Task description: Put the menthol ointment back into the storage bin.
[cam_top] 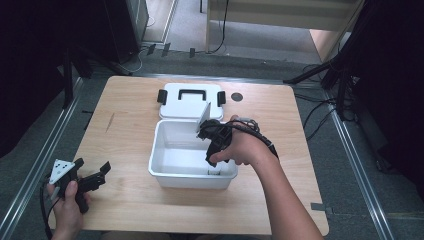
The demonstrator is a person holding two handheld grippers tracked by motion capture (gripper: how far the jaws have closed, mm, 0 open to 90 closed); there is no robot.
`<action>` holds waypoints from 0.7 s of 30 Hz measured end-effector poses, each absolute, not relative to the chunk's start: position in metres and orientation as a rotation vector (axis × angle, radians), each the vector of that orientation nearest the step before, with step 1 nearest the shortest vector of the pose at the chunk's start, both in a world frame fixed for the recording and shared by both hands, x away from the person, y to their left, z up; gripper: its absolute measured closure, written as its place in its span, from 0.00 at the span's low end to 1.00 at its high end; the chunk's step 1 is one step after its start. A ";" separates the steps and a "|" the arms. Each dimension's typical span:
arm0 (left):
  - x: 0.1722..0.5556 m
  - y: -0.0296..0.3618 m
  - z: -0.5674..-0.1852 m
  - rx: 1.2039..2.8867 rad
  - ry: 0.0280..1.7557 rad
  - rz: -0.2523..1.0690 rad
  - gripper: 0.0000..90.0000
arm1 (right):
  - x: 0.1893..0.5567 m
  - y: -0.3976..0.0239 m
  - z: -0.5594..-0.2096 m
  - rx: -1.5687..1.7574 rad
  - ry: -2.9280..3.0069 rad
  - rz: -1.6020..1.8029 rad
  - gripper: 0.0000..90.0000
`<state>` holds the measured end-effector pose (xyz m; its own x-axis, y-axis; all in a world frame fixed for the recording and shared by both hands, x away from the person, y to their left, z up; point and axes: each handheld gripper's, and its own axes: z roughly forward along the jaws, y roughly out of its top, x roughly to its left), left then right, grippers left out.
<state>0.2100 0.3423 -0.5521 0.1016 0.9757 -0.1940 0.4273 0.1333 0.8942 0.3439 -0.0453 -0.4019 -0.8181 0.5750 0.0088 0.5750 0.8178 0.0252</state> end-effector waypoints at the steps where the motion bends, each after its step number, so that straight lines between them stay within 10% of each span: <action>1: 0.210 0.342 -0.552 1.444 1.477 0.741 0.01 | 0.344 -0.046 -0.398 -0.945 -2.998 -0.050 0.40; 21: 0.210 0.341 -0.552 1.456 1.467 0.755 0.01 | 0.336 -0.082 -0.352 -1.041 -3.007 -0.141 0.35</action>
